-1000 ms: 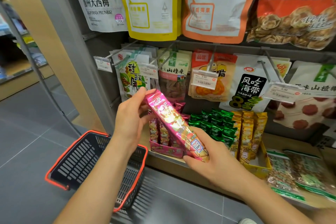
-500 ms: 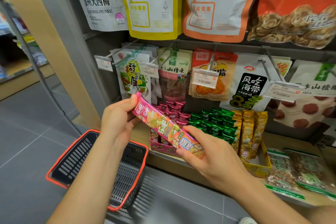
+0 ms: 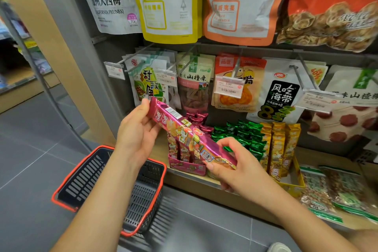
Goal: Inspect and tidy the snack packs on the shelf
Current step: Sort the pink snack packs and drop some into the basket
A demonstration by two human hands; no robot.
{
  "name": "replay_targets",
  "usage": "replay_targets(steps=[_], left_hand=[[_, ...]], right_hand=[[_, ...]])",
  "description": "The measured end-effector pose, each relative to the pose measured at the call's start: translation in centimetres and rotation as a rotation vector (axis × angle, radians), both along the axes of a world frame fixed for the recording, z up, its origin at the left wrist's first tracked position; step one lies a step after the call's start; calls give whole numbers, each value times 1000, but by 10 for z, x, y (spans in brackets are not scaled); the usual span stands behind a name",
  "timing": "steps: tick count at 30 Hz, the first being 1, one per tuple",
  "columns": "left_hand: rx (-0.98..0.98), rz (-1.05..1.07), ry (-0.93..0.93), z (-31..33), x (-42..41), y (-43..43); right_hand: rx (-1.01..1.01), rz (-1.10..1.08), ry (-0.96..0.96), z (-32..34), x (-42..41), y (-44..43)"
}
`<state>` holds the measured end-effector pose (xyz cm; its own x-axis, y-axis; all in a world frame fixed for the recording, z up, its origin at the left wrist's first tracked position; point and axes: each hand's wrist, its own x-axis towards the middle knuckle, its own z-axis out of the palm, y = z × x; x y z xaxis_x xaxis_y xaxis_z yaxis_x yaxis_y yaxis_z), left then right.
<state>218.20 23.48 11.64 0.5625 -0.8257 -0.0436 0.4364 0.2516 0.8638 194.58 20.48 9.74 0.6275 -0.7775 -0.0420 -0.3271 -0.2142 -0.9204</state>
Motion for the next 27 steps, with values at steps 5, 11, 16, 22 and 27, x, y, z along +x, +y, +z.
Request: replay_targets(steps=[5,11,16,22,27], left_hand=[[199,-173,-184,-5,-7,1],[184,-19,-113,-5,-10,-3],[87,4,24,-7,-19,-3],[128,-180,147,-17,-54,-3],[185,-435,42,-29,-83,2]], right_hand=[[-238,-76,-56,-5,-4,1],[-121,-68,-146,-4,-2,0],[17,-80,-187,-3,1,-4],[-17,-147,-193,-10,2,-2],[-10,-141,-182,-15,7,0]])
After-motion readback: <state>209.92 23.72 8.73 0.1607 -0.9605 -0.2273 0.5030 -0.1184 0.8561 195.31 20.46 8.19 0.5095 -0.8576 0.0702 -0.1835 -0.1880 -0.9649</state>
